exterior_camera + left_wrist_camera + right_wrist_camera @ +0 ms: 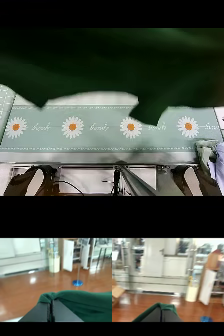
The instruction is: Fold the shirts.
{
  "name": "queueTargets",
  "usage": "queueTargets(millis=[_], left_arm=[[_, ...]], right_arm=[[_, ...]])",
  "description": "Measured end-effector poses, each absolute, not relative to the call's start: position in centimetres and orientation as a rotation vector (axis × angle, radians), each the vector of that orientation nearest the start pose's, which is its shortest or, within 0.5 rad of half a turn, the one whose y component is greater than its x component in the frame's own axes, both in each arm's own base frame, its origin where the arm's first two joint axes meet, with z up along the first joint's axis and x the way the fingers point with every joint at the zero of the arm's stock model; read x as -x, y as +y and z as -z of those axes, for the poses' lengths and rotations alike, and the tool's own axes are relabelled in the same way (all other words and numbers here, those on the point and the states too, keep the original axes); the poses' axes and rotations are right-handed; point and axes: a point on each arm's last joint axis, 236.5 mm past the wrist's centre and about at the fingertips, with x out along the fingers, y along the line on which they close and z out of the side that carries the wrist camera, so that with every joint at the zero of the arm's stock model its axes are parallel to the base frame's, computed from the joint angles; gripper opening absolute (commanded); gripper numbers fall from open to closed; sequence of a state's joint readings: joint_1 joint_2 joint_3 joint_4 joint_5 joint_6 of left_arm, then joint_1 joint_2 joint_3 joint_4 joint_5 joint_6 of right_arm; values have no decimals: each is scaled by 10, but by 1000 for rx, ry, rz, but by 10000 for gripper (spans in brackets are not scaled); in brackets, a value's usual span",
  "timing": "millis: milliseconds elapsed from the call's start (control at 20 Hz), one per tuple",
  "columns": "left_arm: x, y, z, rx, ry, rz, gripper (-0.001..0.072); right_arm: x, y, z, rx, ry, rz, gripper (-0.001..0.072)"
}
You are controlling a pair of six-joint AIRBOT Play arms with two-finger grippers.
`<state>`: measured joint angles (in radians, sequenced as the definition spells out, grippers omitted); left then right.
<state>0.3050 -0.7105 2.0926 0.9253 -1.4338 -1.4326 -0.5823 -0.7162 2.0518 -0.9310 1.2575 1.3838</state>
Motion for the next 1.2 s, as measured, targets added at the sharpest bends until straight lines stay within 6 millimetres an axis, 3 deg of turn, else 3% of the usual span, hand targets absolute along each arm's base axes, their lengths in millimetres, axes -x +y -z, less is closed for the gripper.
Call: queueTargets(millis=[150,250,450,600,800,1050,1200], left_arm=[[-131,-94,-501,-46,88,276,25],[-128,-77,-480,-62,171,198,25],[-156,-41,-409,-44,444,112,24],[-198,-26,-355,18,608,121,24],[-276,-32,-292,139,749,239,25],[-374,-42,-208,248,907,310,25],[-418,-44,-154,311,984,311,25]], right_arm=[[-168,44,-538,71,-59,5,22],[-166,39,-525,69,2,33,22],[-200,14,-478,4,217,27,21],[-252,-16,-426,-103,415,-12,21],[-330,-58,-342,-267,675,-65,22],[-418,-61,-238,-296,911,-139,22],[-468,-62,-194,-263,931,-120,22]])
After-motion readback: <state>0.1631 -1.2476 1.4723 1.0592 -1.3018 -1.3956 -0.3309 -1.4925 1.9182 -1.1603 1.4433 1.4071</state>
